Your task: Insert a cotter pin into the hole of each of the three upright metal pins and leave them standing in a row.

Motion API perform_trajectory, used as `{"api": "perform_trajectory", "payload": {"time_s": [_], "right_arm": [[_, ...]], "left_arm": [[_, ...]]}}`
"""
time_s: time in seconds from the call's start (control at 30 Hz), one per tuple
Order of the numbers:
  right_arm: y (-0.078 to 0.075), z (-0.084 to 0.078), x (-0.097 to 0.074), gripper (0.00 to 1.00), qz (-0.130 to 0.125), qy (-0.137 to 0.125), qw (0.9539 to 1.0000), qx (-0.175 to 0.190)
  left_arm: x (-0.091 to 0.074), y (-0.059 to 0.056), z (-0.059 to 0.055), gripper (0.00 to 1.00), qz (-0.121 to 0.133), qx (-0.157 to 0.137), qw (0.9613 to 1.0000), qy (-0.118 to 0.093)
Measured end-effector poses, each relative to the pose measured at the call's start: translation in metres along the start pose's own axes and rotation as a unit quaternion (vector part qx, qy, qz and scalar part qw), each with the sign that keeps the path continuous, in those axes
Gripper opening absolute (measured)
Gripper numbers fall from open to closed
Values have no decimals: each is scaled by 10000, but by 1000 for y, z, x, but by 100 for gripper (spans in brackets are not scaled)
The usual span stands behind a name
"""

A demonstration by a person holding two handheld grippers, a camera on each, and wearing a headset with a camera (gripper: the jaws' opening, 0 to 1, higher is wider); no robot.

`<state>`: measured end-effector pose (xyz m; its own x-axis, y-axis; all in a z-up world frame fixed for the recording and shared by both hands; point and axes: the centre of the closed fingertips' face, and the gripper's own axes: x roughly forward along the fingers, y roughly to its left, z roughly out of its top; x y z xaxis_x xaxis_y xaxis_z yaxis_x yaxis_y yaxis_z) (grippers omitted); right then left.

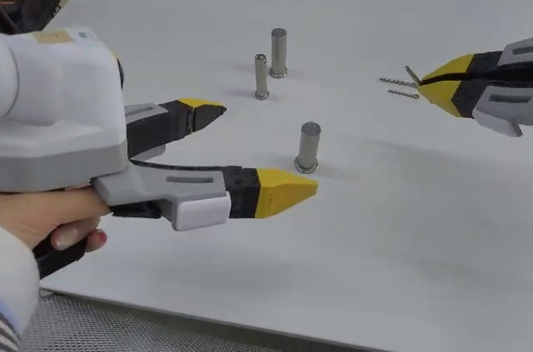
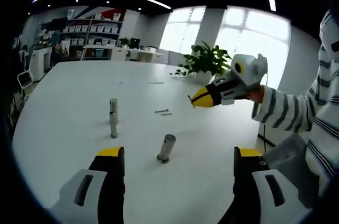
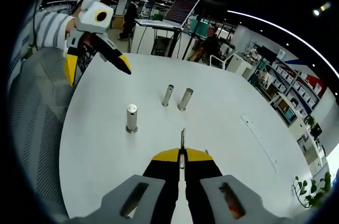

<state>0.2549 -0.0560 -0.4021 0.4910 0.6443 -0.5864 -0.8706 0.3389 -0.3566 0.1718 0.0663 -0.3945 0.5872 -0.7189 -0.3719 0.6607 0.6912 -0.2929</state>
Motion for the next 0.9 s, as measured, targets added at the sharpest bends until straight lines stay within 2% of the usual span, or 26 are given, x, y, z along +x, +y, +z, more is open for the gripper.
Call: {"api": "perform_trajectory", "payload": {"time_s": [0.17, 0.37, 0.53, 0.63, 0.67, 0.83, 0.9], "right_arm": [[12, 11, -8, 0, -79, -146, 9997, -151], [23, 18, -9, 0, -76, -187, 9989, -423], [38, 23, -7, 0, 9, -173, 9974, -706], [47, 27, -5, 0, 76, -196, 9971, -734], [49, 28, -4, 0, 124, -225, 9975, -660], [63, 38, 1, 0, 218, -293, 9964, -765], [64, 40, 2, 0, 244, -317, 9958, -819]], "left_arm": [[6, 0, 4, 80, -61, -16, 10000, 16], [12, -3, 7, 76, -201, -34, 9998, 52], [18, -8, 14, 72, -372, -210, 9991, -49], [21, -10, 17, 69, -429, -261, 9987, -91], [21, -11, 18, 68, -457, -261, 9986, -96], [25, -17, 20, 54, -676, -432, 9968, -62], [26, -18, 20, 52, -729, -528, 9959, -49]]}}
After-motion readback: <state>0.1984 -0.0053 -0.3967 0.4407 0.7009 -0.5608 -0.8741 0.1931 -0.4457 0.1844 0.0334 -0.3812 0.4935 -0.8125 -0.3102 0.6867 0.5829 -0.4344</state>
